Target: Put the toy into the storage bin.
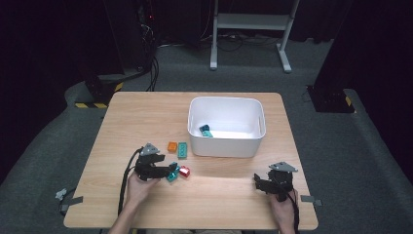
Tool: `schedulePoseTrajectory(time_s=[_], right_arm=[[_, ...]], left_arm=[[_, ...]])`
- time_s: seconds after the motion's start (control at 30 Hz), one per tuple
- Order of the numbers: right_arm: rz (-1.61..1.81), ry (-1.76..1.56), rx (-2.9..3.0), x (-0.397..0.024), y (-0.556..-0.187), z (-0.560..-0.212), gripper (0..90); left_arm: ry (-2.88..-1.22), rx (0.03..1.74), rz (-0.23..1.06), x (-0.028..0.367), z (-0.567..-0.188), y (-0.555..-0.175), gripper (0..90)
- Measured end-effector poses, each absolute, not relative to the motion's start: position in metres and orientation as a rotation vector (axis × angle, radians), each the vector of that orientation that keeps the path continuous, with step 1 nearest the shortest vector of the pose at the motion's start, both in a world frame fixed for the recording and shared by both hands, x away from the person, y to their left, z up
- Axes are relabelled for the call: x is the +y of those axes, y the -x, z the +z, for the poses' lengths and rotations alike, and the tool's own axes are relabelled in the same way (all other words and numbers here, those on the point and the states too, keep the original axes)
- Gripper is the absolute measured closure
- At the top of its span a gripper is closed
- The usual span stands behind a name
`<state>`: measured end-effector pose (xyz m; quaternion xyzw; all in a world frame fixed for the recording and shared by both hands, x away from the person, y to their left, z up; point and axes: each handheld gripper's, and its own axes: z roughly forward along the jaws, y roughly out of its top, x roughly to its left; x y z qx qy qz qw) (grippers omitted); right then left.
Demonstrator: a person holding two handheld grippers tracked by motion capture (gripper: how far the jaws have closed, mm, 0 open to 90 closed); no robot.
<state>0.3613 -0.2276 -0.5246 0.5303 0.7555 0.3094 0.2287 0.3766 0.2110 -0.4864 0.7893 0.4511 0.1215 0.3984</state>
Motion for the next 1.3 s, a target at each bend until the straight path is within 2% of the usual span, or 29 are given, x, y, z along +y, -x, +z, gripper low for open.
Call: schedulePoseTrajectory(time_s=[0.7,1.03,1.3], right_arm=[[0.852,-1.46,2.08,-0.228,-0.361,-0.525,14.9],[0.852,-1.462,2.08,-0.227,-0.361,-0.525,14.9],[0.852,-1.46,2.08,-0.228,-0.361,-0.525,14.9]], left_arm=[[-2.019,1.185,0.316,0.204,-0.506,-0.385,38.7],[-2.008,1.201,0.306,0.204,-0.509,-0.39,49.8],[-2.001,1.209,0.312,0.205,-0.511,-0.392,55.2]])
